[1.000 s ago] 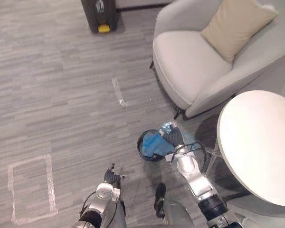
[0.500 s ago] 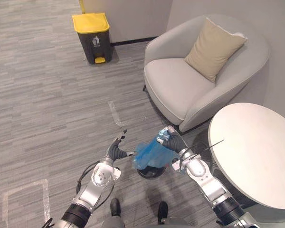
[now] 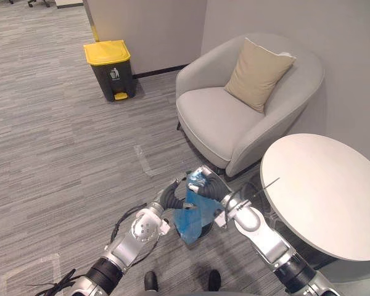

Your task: Gather rubbish on tea table into small bin, then transfer packed bag to large trash can.

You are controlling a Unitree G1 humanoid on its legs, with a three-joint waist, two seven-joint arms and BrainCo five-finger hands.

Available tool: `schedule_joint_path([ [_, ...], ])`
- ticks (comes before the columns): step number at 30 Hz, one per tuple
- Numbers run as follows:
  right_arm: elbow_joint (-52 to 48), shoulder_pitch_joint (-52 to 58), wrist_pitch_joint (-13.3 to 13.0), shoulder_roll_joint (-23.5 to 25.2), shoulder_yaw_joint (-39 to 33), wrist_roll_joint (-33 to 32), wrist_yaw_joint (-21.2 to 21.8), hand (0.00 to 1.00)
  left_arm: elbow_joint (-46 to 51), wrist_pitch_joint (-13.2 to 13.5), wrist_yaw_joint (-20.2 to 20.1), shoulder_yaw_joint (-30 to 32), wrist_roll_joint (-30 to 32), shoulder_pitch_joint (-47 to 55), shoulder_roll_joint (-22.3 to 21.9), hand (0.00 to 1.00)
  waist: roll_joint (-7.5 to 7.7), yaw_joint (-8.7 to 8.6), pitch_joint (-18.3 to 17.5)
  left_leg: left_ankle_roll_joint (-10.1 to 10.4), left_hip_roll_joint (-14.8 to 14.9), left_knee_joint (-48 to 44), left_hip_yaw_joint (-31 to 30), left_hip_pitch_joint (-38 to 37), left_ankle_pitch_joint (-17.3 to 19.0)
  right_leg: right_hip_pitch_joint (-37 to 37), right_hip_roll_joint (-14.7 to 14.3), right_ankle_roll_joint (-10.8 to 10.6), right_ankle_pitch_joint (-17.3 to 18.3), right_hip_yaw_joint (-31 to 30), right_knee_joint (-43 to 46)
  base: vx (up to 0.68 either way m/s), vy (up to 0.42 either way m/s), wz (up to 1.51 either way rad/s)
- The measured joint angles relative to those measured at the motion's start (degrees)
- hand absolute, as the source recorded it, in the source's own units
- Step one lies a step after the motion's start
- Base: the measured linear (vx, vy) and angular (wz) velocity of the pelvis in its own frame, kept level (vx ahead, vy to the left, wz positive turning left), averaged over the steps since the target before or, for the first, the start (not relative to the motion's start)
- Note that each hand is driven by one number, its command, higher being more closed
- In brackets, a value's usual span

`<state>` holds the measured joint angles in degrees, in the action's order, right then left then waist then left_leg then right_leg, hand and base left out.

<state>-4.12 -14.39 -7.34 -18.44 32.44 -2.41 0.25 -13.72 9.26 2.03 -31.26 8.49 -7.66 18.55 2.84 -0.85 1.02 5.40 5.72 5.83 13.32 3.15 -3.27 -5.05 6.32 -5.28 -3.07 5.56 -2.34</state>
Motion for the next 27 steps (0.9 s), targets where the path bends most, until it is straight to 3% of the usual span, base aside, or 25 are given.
schedule_joint_path([
  [10, 0.0, -2.0, 0.4, 1.5, 2.0, 0.0, -0.2, 1.0, -5.3, -0.2, 0.5, -0.1, -0.8, -0.1, -3.2, 0.0, 0.13, -0.11, -0.2, 0.0, -0.1, 0.0, 0.3, -0.1, 0.0, 0.0, -0.1, 0.0, -0.5, -0.8, -0.7, 0.0, -0.001, -0.04],
  [18, -1.9, -3.7, 1.0, 4.9, 2.1, -5.9, -0.2, 1.0, -9.7, -1.0, 4.9, 0.9, 2.6, -1.2, -4.8, 0.0, 0.78, -0.17, -1.2, 0.0, 0.0, 0.0, 0.2, -0.1, 0.0, 0.0, -0.2, 0.1, -0.8, -1.0, -1.0, 0.0, -0.002, -0.01],
  [19, -2.2, -3.7, 1.0, 5.1, 2.1, -6.6, -0.2, 1.0, -9.9, -0.9, 5.0, 0.9, 2.9, -1.2, -4.8, 1.0, 0.82, -0.16, -1.3, 0.0, 0.0, 0.0, 0.2, -0.1, 0.0, 0.0, -0.2, 0.1, -0.8, -1.0, -1.0, 0.0, 0.0, 0.0],
  [27, -3.4, -6.8, 1.0, 8.0, 4.3, -9.1, -0.4, 1.0, -12.9, -1.2, 5.5, 1.3, 3.9, 0.9, -6.1, 1.0, 1.08, -0.17, -1.5, 0.0, 0.0, 0.0, 0.2, -0.2, 0.0, 0.0, -0.2, 0.1, -0.8, -1.1, -1.0, 0.0, 0.0, 0.0],
])
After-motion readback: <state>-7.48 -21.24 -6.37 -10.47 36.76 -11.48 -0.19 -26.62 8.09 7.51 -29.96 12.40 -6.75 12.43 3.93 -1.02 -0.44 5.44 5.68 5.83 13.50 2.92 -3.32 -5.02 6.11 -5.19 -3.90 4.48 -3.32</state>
